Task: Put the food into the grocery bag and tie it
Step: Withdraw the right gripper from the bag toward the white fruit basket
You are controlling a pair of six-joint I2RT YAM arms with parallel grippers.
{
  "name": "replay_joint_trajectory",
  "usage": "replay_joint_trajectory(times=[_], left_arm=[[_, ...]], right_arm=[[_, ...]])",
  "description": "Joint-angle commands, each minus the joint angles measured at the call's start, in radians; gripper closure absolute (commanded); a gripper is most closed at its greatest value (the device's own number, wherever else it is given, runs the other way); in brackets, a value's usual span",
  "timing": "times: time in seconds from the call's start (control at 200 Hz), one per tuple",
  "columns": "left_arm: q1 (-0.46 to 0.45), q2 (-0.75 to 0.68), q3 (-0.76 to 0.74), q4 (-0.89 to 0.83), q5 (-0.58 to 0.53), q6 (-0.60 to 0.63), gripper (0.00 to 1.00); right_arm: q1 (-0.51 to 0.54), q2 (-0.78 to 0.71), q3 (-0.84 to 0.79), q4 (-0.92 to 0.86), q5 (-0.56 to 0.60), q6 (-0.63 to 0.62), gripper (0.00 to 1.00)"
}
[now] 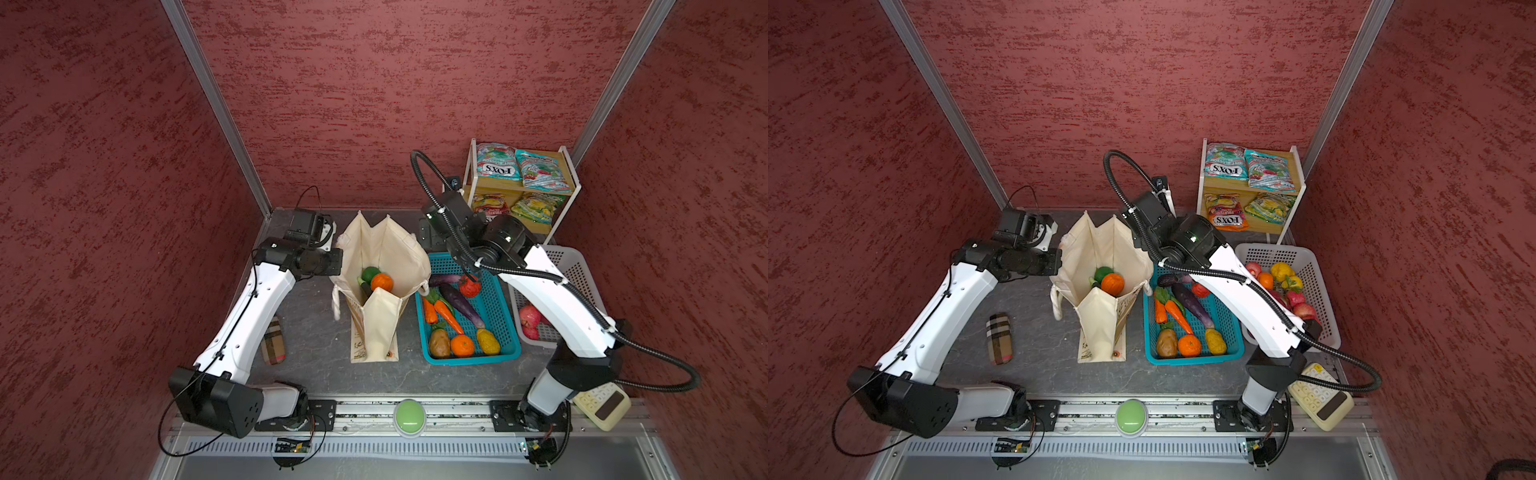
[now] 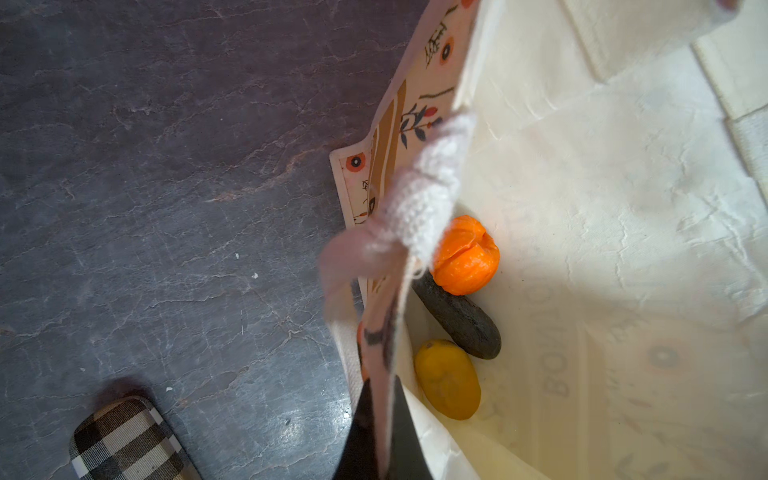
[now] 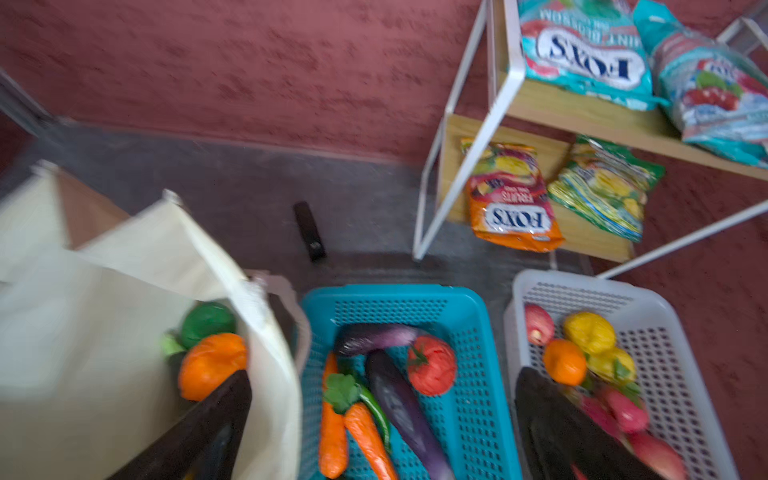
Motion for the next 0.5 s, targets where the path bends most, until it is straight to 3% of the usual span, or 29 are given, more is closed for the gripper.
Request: replay_joint_trajectory(times=[0.0,0.1,0.2,0.351,0.496], left_arm=[[-0.001,0.007,0.005,0.03,0.013,0.005,1.0],[-0.008,0.016,0.006,0.035,0.021,0.008,1.0],[-0.021,0.027,0.005,0.042,0.021,0.005,1.0],[-0.032,0.046,0.008,0.041,0.017,0.006,1.0],[-0.033,0.05,0.01,0.033,0.009,0.009,1.0]], right_arm=[[-0.056,-0.088,-0.112,-0.073,0.046,0.055,0.01],[-0.121,-0.192,-0.258,-0.056,0.026,0.105,0.01],[-0.227,-0.314,-0.391,-0.035,-0.069,0.193,0.01],[-0.438,-0.453,-0.601,0.025,-0.231,0.278,0.01],[-0.634,-0.513,-0.727,0.1,-0.347,0.278,0.01]])
